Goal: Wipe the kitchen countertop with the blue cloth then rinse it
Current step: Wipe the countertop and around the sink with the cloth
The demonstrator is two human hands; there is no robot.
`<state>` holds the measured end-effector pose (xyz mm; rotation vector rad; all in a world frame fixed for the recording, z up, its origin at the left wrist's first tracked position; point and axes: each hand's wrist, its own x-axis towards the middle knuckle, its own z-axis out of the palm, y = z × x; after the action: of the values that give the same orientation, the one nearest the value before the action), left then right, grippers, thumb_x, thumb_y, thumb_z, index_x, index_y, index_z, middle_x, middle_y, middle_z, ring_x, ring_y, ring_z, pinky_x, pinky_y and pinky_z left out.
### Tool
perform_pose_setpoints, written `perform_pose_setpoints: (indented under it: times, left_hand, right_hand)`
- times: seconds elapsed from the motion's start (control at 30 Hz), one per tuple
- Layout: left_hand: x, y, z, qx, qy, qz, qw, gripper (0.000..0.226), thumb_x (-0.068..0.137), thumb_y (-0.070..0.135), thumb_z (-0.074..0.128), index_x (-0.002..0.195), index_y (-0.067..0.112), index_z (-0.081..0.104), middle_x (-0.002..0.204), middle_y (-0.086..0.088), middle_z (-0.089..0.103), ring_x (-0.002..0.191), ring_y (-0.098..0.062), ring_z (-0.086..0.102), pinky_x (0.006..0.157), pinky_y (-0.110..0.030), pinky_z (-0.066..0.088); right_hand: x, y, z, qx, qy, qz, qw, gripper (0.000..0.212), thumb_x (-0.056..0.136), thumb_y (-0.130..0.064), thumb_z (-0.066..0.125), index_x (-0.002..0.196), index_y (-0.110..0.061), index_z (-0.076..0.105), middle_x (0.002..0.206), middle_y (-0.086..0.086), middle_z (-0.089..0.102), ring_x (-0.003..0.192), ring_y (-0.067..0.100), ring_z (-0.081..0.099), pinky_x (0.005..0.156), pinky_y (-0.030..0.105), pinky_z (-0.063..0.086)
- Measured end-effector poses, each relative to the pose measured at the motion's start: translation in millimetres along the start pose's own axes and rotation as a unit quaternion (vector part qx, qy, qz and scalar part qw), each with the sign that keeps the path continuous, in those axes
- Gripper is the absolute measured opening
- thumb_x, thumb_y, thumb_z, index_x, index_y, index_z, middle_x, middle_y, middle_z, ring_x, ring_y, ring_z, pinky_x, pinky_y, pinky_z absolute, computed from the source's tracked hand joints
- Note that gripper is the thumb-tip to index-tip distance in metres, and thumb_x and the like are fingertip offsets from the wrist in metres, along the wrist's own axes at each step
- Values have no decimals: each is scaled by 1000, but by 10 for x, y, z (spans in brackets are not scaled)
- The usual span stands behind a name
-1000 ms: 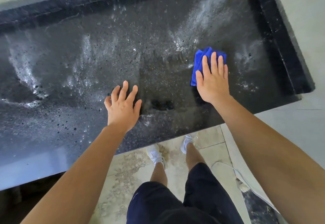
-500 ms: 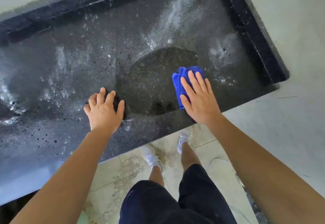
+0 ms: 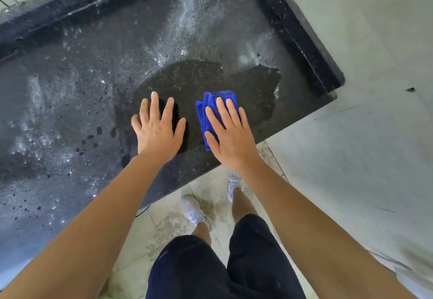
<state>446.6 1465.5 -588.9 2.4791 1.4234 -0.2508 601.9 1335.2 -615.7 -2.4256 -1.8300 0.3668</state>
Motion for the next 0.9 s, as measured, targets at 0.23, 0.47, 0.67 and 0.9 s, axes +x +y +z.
perform_pose_setpoints:
  times: [0.23,0.47,0.67,0.9]
  left_hand:
    - [306,504,181,17,-39,39,998,67,98,64,25,156,32,16,166,0,0,152,-31,-2,117,-63,9]
    - [290,449,239,25,-32,35,999,65,99,64,20,156,35,10,166,3,-3,152,-28,-5,118,-61,5]
    - [291,435,274,9,-5,41,999,59,102,56,25,155,32,21,166,1,8,152,-30,4,116,-63,9]
    - [281,474,374,24,-10,28,999,63,101,60,16,157,33,7,166,1,-5,152,-29,-7,117,-63,1]
  right_hand:
    - [-135,1487,-252,-48,34,156,986,58,105,-48,27,156,-20,29,162,16,23,149,39,20,118,58,22]
    - [710,975,-226,5,93,328,940,62,103,-47,20,158,-19,21,164,19,16,152,39,11,122,55,13]
    - [713,695,-206,14,75,179,981,63,102,-52,21,155,-19,32,163,17,22,150,36,19,118,52,20]
    - [-261,1473,-233,-53,77,187,978,55,104,-51,31,153,-26,36,162,13,27,145,34,30,114,49,27]
